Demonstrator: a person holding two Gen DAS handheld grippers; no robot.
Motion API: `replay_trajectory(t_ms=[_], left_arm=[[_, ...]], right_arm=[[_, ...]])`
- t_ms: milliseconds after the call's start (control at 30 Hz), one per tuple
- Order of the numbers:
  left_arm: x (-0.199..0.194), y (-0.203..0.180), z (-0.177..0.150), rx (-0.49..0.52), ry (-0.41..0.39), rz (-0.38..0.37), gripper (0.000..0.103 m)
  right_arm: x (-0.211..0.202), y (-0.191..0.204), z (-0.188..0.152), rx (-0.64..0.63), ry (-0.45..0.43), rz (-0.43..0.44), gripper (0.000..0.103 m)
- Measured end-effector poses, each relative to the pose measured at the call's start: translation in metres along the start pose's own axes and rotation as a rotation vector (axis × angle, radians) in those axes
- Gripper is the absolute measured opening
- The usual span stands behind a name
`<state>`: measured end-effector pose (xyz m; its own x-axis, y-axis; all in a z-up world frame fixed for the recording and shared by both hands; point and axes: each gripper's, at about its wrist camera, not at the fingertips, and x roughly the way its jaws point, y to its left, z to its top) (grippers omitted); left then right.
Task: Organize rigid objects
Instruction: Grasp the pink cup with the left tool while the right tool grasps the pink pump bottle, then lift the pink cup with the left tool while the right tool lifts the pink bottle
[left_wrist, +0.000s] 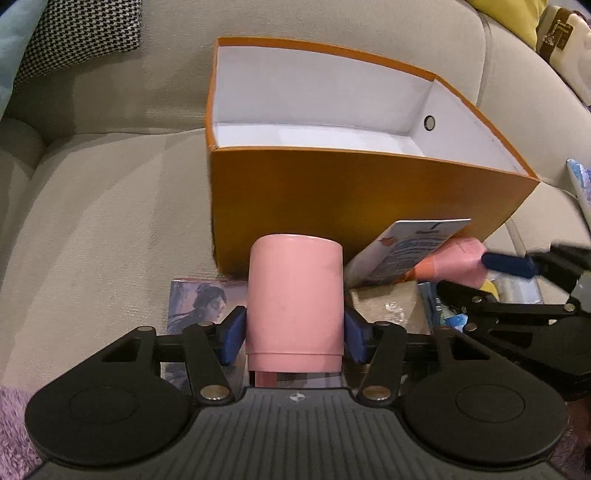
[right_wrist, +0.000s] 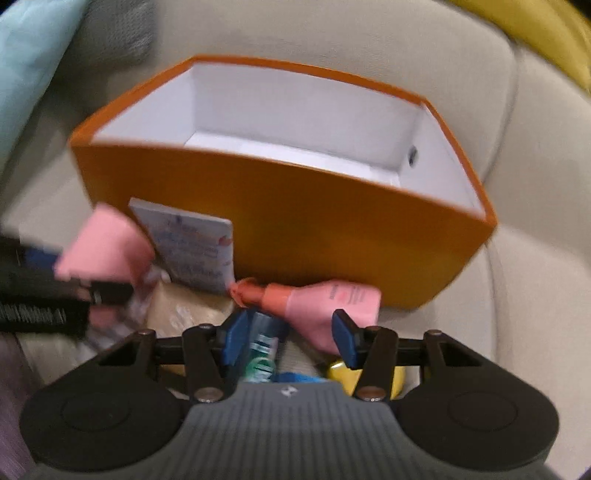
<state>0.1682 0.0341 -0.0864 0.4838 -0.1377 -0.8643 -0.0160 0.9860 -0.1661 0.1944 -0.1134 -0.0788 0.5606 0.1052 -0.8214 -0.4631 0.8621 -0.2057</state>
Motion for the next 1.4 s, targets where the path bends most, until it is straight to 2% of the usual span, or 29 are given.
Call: replay_trajectory(t_ms=[67, 233, 333, 467, 533, 633, 733, 933, 1167, 1333, 1400], left_arm=[[0.001, -0.004, 0.000, 0.004, 0.008, -0.007, 0.063], [0.002, -0.004, 0.000, -0.002, 0.020, -0.001, 0.063], [0.003, -0.006, 0.002, -0.002, 0.022, 0.005, 0.063], [0.005, -0.006, 0.004, -0.004, 0.023, 0.009, 0.063], [0.005, -0.006, 0.004, -0.004, 0.024, 0.011, 0.063], [0.002, -0.005, 0.003, -0.010, 0.021, 0.010, 0.063], [-0.002, -0.004, 0.003, -0.013, 0.010, 0.006, 0.063], [-0.017, -0.001, 0.001, -0.032, -0.017, -0.008, 0.063], [-0.044, 0.001, -0.002, -0.064, -0.066, -0.038, 0.063], [-0.064, 0.000, 0.000, -0.079, -0.100, -0.077, 0.063], [-0.071, -0.001, 0.003, -0.078, -0.117, -0.086, 0.063]], right_arm=[[0.000, 0.004, 0.002, -0.121, -0.011, -0.042, 0.052], [0.017, 0.020, 0.000, -0.409, 0.060, -0.070, 0.052], [0.027, 0.031, -0.010, -0.565, 0.067, -0.118, 0.056], [0.038, 0.042, -0.020, -0.669, 0.068, -0.164, 0.062], [0.041, 0.042, -0.022, -0.679, 0.062, -0.181, 0.059], [0.039, 0.037, -0.022, -0.639, 0.064, -0.174, 0.056], [0.032, 0.026, -0.013, -0.545, 0.072, -0.122, 0.053], [0.007, -0.002, 0.020, -0.369, 0.070, -0.046, 0.049], [-0.028, -0.043, 0.045, -0.085, 0.065, 0.090, 0.047], [-0.054, -0.084, 0.048, 0.213, 0.067, 0.261, 0.045], [-0.064, -0.097, 0.052, 0.277, 0.060, 0.308, 0.045]])
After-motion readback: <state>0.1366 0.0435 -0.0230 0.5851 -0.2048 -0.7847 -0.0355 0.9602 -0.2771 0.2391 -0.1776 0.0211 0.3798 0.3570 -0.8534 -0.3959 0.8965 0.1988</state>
